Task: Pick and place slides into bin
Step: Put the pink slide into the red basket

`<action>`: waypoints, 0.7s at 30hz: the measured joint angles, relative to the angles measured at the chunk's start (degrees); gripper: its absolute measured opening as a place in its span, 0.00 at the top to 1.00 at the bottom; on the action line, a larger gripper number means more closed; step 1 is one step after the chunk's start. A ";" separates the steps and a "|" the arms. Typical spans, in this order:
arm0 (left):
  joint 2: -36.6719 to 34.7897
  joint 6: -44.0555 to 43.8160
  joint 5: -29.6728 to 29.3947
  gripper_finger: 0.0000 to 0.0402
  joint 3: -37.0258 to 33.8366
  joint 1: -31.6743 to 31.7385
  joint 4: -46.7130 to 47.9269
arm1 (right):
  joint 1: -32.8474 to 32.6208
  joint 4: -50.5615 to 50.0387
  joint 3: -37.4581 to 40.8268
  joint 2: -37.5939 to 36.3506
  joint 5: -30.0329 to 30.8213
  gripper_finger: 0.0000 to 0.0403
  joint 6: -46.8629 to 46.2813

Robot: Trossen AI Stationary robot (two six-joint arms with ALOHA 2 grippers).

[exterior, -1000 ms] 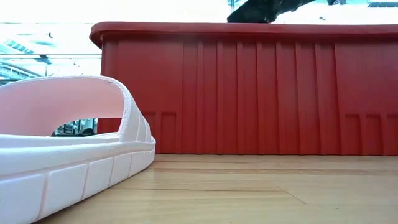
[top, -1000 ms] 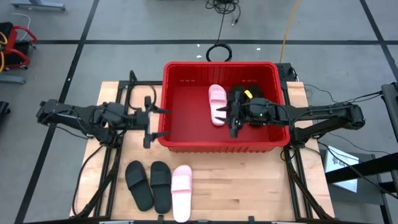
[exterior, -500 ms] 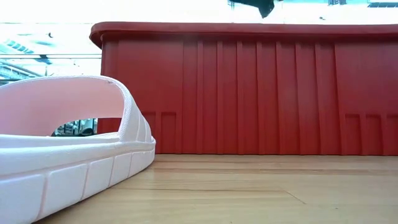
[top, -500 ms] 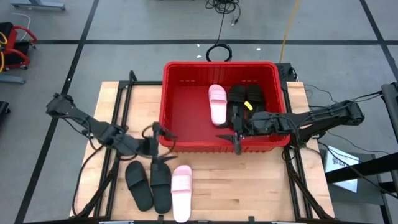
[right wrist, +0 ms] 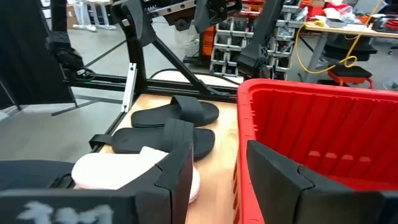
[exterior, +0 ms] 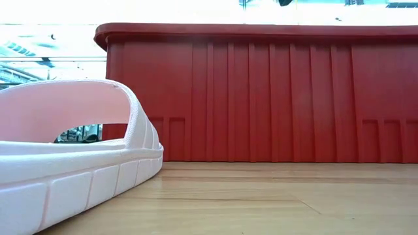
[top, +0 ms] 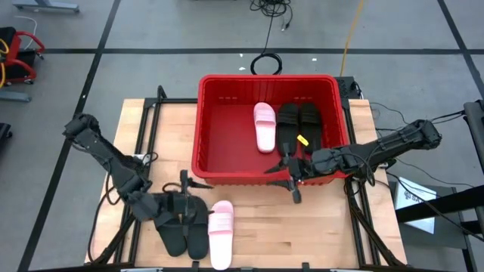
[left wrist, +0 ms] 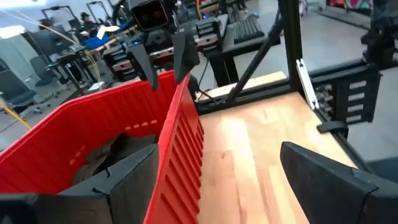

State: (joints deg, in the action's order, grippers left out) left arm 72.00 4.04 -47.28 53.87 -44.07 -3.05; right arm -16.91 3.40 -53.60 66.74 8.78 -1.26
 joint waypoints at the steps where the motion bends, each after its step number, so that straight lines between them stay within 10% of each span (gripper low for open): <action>1: 0.54 -0.11 -1.04 0.15 0.01 -0.72 -1.04 | -0.14 0.02 0.00 0.02 0.02 0.65 0.22; 7: 5.53 0.27 -2.80 0.15 3.05 -3.40 -3.73 | -0.06 0.01 0.00 0.02 0.15 0.65 0.52; 21: 23.24 -10.81 -10.81 0.15 26.67 -4.44 26.03 | -0.02 2.14 0.02 0.00 0.15 0.65 4.98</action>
State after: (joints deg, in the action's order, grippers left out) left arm 95.24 -6.77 -58.08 80.54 -48.51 22.98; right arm -16.93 5.54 -53.58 66.74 8.93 3.73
